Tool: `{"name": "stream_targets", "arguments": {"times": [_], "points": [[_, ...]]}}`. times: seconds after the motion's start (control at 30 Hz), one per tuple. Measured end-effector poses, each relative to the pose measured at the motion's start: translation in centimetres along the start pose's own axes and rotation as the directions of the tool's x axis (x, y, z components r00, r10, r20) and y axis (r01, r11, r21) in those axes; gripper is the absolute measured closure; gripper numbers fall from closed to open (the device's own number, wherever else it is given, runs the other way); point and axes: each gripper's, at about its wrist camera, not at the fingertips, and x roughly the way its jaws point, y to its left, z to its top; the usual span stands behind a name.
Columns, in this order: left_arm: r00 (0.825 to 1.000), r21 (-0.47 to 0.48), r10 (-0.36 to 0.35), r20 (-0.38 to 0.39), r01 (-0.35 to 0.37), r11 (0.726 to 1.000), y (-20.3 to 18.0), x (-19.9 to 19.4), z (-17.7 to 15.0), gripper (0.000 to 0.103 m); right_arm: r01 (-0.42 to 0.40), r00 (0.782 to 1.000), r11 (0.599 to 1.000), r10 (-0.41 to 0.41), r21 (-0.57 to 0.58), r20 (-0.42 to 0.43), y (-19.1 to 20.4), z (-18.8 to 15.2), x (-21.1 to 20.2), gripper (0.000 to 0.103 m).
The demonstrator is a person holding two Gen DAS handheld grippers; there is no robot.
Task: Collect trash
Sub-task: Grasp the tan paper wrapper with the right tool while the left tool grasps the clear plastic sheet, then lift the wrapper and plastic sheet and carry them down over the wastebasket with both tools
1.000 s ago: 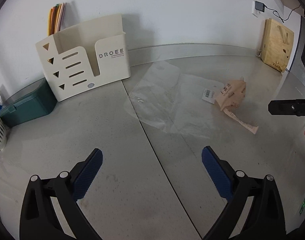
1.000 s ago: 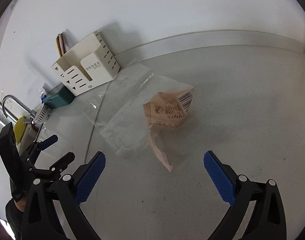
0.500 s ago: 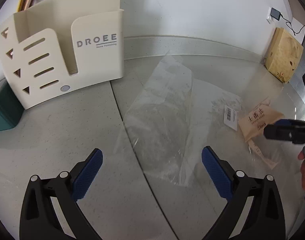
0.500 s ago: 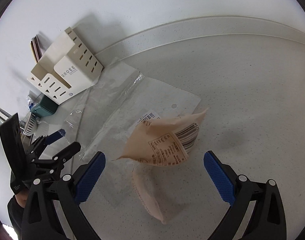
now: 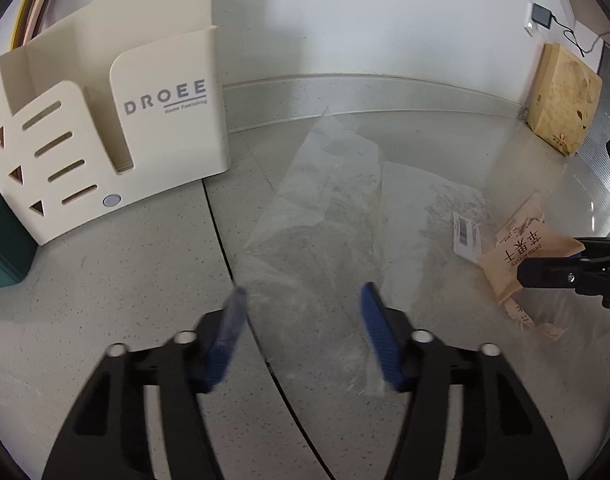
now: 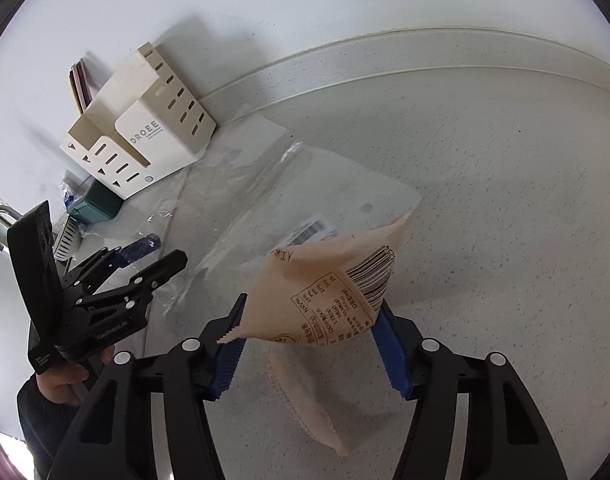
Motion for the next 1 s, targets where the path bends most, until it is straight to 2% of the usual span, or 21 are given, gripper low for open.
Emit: {"name": "stream_targets", "arguments": {"times": [0.07,0.13,0.27,0.47,0.73,0.87,1.0], "points": [[1.000,0.001,-0.010,-0.011,0.010,1.000,0.0,-0.1,-0.1,0.067,-0.007,1.000,1.000,0.007,-0.002,0.004,0.1,-0.1,-0.4,0.047],[1.000,0.015,-0.003,-0.014,0.003,1.000,-0.1,-0.3,-0.1,0.071,-0.011,1.000,1.000,0.011,-0.004,0.013,0.1,-0.1,-0.9,0.047],[1.000,0.014,-0.029,-0.011,0.029,0.999,-0.4,-1.1,-0.1,0.086,-0.022,0.999,1.000,0.023,-0.003,0.030,0.2,-0.3,-2.1,0.048],[1.000,0.019,-0.030,0.011,0.029,0.999,-1.1,-2.5,0.1,0.099,-0.048,0.998,0.999,0.047,0.008,0.048,-0.3,-0.6,-3.8,0.048],[0.998,-0.040,-0.049,0.051,0.051,0.998,-1.2,-5.4,-0.3,0.102,-0.091,0.993,0.996,0.090,0.016,0.081,-1.0,-1.6,-7.2,0.048],[0.995,-0.031,-0.060,0.082,0.062,0.998,-2.4,-8.2,-1.1,0.102,-0.103,0.990,0.995,0.102,0.009,0.098,-0.9,-2.5,-9.3,0.048],[0.995,-0.023,-0.033,0.097,0.035,0.999,-3.8,-11.0,-2.1,0.102,-0.110,0.987,0.994,0.110,-0.004,0.114,-0.2,-4.1,-12.0,0.048]]}}
